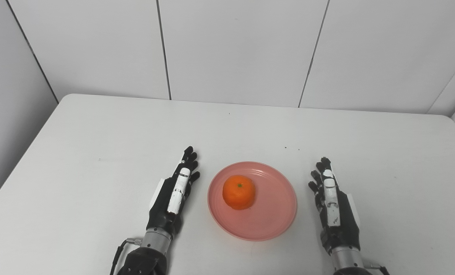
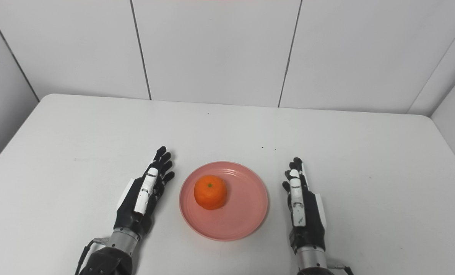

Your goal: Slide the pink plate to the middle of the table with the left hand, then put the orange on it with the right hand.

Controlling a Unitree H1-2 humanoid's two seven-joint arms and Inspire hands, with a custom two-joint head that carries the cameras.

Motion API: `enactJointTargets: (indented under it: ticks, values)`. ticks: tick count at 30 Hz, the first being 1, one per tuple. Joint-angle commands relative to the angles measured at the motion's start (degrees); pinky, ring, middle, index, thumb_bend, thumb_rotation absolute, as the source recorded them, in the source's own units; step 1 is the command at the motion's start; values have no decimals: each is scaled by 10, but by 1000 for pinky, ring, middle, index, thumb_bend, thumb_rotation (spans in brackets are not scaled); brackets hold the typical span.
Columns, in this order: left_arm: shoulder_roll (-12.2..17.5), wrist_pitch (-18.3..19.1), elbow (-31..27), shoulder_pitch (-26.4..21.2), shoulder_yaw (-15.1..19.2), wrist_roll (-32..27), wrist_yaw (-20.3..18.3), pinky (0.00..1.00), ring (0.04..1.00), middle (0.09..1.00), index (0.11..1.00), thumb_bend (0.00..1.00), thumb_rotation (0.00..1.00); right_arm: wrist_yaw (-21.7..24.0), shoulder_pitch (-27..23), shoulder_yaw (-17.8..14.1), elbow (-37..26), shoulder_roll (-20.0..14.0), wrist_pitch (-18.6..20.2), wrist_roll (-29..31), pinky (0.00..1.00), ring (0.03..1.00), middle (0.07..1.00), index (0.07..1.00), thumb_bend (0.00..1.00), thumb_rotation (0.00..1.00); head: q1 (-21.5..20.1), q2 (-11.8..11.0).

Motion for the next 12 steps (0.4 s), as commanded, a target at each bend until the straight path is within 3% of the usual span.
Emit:
enactJointTargets:
  ticks: [1,12]
  values:
    - [-5,-27,-14,-4,-4,5,2,1000,1000,1000,1000,405,1000,-5,-5,2,-15,7,-20,0,963,971,984,985,272,1000,0,0]
    - [1,-34,-20,1,-8,11,-1,1000,1000,1000,1000,412,1000,-9,-5,2,-13,8,-25,0,971,973,985,986,261,1000,-2,4]
